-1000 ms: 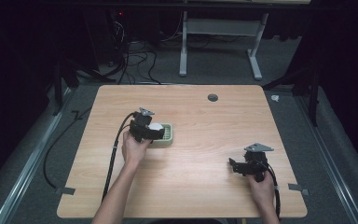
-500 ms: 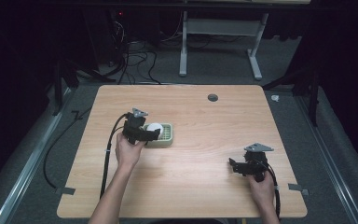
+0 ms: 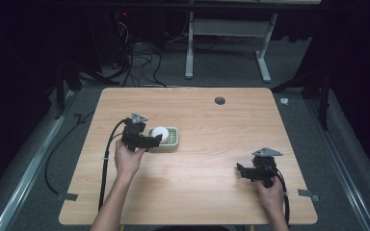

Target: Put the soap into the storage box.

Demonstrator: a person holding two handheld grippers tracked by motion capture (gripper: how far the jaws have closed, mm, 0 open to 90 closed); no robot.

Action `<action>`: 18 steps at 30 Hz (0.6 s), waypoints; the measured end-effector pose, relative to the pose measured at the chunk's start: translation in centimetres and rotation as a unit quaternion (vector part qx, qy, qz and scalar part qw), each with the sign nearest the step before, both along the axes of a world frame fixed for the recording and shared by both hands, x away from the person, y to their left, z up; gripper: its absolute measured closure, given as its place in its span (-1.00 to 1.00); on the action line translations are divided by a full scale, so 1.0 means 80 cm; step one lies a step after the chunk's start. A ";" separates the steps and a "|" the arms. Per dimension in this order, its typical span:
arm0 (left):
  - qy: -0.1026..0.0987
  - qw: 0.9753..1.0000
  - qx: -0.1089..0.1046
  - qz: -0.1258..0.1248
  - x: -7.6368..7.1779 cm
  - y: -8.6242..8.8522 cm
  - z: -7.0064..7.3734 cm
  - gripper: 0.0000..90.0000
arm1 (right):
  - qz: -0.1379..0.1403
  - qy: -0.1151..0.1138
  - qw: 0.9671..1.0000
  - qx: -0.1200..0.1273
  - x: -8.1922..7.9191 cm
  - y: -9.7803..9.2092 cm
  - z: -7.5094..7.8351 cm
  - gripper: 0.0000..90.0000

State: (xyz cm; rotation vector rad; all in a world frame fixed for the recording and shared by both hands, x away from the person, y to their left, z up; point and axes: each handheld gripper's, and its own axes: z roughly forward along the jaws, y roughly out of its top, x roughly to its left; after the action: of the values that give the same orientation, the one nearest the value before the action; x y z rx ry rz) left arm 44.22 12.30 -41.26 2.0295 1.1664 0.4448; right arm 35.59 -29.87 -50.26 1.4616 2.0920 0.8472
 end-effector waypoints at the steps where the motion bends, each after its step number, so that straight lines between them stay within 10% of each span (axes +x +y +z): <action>1: 0.001 1.000 -0.001 0.001 -0.002 0.003 0.000 -0.63 | 0.000 0.000 1.000 0.000 0.000 0.000 0.000 -0.66; 18: -0.008 1.000 -0.010 0.001 -0.025 0.018 0.007 -0.65 | 0.001 -0.001 1.000 -0.001 0.000 0.000 0.000 -0.66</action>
State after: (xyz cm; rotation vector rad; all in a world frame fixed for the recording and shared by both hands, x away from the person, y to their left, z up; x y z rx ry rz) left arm 42.22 13.72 -40.71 2.0053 1.1576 0.4486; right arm 35.60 -29.89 -50.27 1.4587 2.0926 0.8465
